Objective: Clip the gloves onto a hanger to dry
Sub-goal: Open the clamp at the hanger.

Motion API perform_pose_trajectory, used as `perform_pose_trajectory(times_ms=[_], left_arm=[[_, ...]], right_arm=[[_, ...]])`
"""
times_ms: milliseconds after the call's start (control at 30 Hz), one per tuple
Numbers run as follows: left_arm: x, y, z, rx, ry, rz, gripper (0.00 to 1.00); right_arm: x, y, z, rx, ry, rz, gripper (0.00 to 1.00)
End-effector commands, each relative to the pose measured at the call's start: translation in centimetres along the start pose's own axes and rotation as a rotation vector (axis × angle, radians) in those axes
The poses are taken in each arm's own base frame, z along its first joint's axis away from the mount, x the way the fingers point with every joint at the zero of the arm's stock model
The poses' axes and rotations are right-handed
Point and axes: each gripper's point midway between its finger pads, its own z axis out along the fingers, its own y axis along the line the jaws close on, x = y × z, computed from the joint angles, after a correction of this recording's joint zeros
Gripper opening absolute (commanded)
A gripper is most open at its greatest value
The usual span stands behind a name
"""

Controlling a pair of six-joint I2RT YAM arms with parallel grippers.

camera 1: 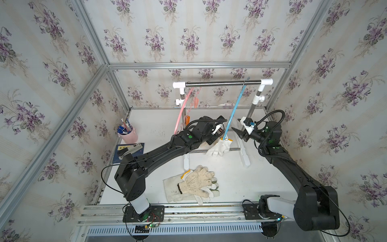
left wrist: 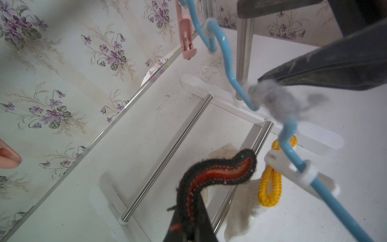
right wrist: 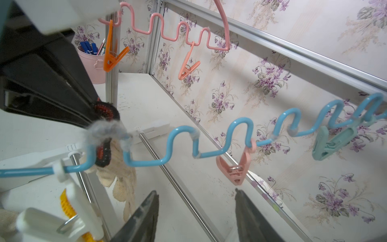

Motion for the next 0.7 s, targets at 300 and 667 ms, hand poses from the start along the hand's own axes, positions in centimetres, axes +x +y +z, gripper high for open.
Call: perform_pose_trajectory(times_ms=[300, 667], left_arm=[[-1.1, 3.0, 0.5, -0.096, -0.074, 0.149, 0.0], [-1.7, 3.4, 1.5, -0.04, -0.101, 0.138, 0.0]], right_arm=[[0.7, -0.9, 1.9, -0.054, 0.0, -0.033, 0.59], [0.9, -1.9, 2.0, 0.005, 0.005, -0.058, 0.58]])
